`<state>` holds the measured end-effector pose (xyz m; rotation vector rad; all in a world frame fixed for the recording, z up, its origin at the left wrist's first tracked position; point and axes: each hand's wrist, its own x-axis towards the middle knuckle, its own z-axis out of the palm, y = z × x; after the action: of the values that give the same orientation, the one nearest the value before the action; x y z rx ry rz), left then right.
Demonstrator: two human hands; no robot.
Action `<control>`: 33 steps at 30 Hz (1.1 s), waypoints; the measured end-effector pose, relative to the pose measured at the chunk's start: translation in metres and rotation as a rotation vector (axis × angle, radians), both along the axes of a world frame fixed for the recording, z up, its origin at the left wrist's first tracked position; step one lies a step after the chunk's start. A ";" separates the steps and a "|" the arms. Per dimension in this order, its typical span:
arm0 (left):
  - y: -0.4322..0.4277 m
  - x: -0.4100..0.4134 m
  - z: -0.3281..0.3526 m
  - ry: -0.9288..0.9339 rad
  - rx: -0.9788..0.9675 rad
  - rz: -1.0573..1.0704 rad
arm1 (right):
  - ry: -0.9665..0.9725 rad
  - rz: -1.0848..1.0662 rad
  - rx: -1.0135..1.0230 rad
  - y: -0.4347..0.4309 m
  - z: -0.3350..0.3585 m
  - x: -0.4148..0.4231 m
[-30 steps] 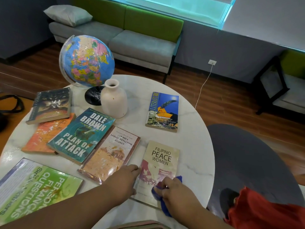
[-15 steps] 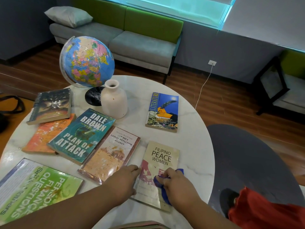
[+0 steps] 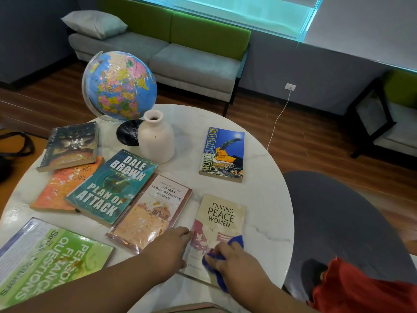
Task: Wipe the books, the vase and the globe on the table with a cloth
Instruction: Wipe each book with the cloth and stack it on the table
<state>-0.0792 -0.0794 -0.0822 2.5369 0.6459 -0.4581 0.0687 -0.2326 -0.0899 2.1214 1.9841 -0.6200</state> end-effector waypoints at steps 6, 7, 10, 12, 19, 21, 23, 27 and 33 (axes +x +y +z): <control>-0.001 0.000 0.001 0.005 -0.006 0.001 | -0.045 -0.118 0.004 0.011 0.004 0.003; 0.000 0.000 0.001 0.006 -0.005 -0.002 | -0.036 -0.086 -0.018 0.010 0.003 0.000; 0.000 0.000 0.002 0.010 0.002 -0.006 | -0.005 -0.024 -0.023 0.005 0.000 0.000; 0.001 0.000 0.002 0.012 0.003 -0.008 | -0.011 -0.077 0.012 0.010 -0.001 0.007; 0.000 0.001 0.005 0.023 0.001 -0.012 | -0.031 -0.006 -0.059 0.008 0.002 -0.003; 0.000 0.001 0.005 0.025 0.003 -0.016 | -0.030 -0.032 -0.034 0.009 0.001 0.001; 0.000 0.001 0.004 0.022 0.002 -0.014 | -0.031 -0.091 -0.008 0.016 0.003 0.007; -0.001 0.000 0.005 0.025 0.000 -0.007 | -0.055 -0.100 -0.029 0.022 0.009 0.004; -0.001 0.000 0.008 0.015 -0.006 0.003 | -0.072 -0.062 -0.034 0.022 0.010 0.006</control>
<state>-0.0791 -0.0807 -0.0742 2.5288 0.6524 -0.4775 0.0744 -0.2104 -0.0804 2.1605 1.8639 -0.5749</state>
